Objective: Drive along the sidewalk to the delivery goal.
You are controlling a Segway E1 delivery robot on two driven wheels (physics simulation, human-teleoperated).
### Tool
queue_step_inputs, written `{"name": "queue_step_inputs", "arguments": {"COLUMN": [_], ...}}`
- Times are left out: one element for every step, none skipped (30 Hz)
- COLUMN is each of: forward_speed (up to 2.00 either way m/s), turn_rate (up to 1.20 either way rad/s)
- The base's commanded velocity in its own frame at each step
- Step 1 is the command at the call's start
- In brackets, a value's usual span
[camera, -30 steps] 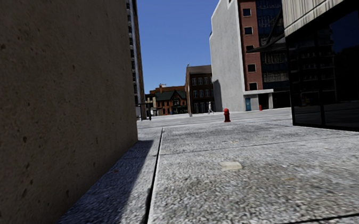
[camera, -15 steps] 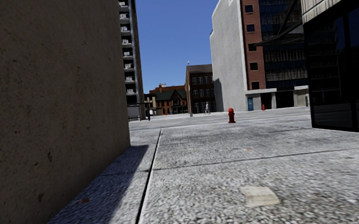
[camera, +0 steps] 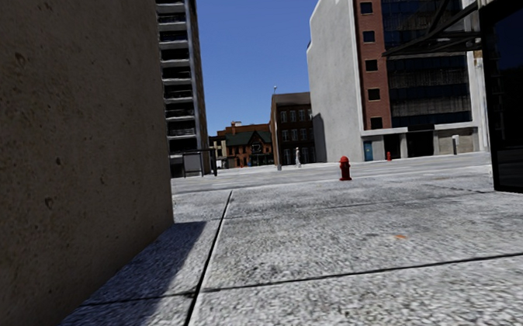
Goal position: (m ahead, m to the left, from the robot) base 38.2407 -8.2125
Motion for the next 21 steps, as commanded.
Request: {"name": "queue_step_inputs", "arguments": {"forward_speed": [2.0,2.0,2.0,2.0,2.0,2.0,2.0,2.0,2.0,2.0,2.0,2.0,2.0,2.0,2.0,2.0,2.0,2.0,2.0,2.0,2.0], "turn_rate": [-0.12,-0.19,-0.21,-0.26,-0.33,-0.33,-0.43,-0.46,-0.47,-0.47,-0.47,-0.47,-0.03,0.0,0.0,0.0,0.0,0.0,0.0,0.0,0.0]}}
